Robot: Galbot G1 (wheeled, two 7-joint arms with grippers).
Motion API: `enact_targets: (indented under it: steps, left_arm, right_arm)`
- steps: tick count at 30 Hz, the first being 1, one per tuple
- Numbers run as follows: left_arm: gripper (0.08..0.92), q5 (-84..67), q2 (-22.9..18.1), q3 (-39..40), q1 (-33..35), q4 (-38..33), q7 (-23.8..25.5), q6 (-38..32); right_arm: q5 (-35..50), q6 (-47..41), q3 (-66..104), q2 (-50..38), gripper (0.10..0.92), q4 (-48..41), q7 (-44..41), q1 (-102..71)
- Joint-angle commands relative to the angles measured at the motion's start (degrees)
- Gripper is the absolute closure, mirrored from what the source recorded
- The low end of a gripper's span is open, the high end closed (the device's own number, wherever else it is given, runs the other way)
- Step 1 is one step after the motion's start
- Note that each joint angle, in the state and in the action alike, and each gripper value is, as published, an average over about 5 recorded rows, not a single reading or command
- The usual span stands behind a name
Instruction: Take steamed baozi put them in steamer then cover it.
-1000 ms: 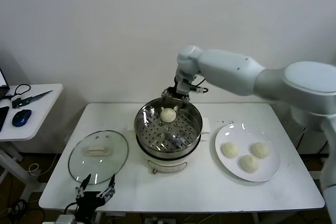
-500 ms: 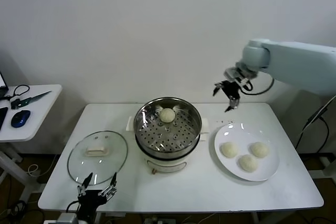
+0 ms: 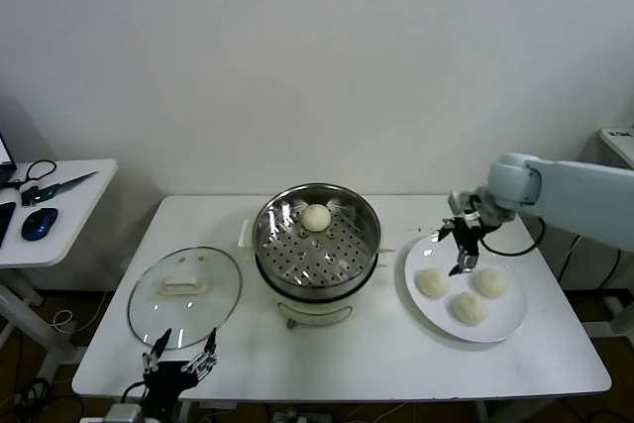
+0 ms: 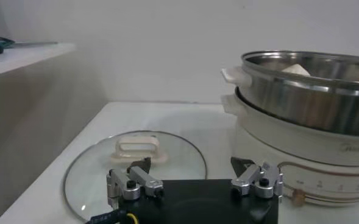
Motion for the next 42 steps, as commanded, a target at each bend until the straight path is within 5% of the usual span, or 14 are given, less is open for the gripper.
enact_targets:
  steps: [1,15,26,34,42]
  left_arm:
    - [0.177,0.1,0.0,0.0,0.0,0.1,0.0,0.0]
    - [0.177,0.2,-0.4,0.1,0.2,0.3,-0.1,-0.2]
    - [0.177,0.1,-0.3,-0.1,0.1,0.1,-0.4,0.0]
    - [0.177,0.1,-0.4,0.1,0.3,-0.4,-0.8,0.1]
    - [0.177,0.0,-0.5,0.7,0.1,-1.1,-1.3,0.3]
  right_arm:
    - [-3.5,-4.2,6.8,-0.3,0.203,-2.6,2.0,-11.1]
    - [-5.4,-4.4,11.4,4.0,0.209,-8.6,3.4,-15.5]
    - [-4.5,-4.2,11.4,3.7,0.349,-7.1,2.0,-13.2]
    - [1.9,-1.6,1.8,2.5,0.363,-2.2,-3.4,5.6]
    - [16.8,0.0,-9.4,10.8,0.364,2.5,-9.7,33.0]
